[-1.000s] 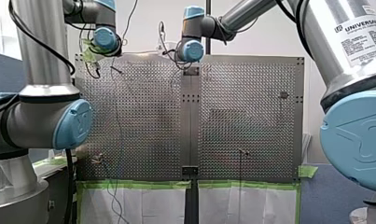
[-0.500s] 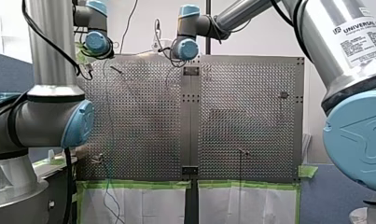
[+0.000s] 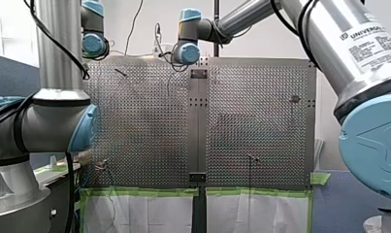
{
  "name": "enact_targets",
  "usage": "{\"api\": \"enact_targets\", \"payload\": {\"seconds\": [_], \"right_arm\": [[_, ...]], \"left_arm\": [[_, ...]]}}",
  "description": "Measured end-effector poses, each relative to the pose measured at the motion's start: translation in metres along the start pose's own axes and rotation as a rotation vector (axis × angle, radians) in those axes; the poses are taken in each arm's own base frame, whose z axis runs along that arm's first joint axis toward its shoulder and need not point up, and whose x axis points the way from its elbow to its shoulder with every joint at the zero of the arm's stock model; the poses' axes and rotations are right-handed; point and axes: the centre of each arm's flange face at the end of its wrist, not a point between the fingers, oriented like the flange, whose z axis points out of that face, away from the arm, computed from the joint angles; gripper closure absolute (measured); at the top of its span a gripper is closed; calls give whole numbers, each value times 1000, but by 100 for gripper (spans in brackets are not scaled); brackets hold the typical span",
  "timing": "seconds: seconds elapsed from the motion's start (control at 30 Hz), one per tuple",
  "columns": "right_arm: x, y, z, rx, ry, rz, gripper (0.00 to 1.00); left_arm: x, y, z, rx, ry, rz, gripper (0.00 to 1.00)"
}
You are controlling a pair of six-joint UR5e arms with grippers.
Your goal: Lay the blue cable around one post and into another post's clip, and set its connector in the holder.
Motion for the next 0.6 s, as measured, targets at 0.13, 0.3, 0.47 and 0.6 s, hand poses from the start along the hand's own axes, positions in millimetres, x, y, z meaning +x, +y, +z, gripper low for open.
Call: {"api": "enact_targets", "payload": {"seconds": [0.13,0.3,0.47,0.6], "right_arm": [[0,-1,4,1,7,5,100],[2,-2,10,-4,23,14,100],[0,-2,19,-12,28,15,100],[-7,-3,25,-15,22,15,100]], "left_arm": [[14,7,10,16,27,0,0],[34,16,19,26,72,15,0],[46,26,25,12,95,20,0],[49,32,27,-6,95,20,0]]}}
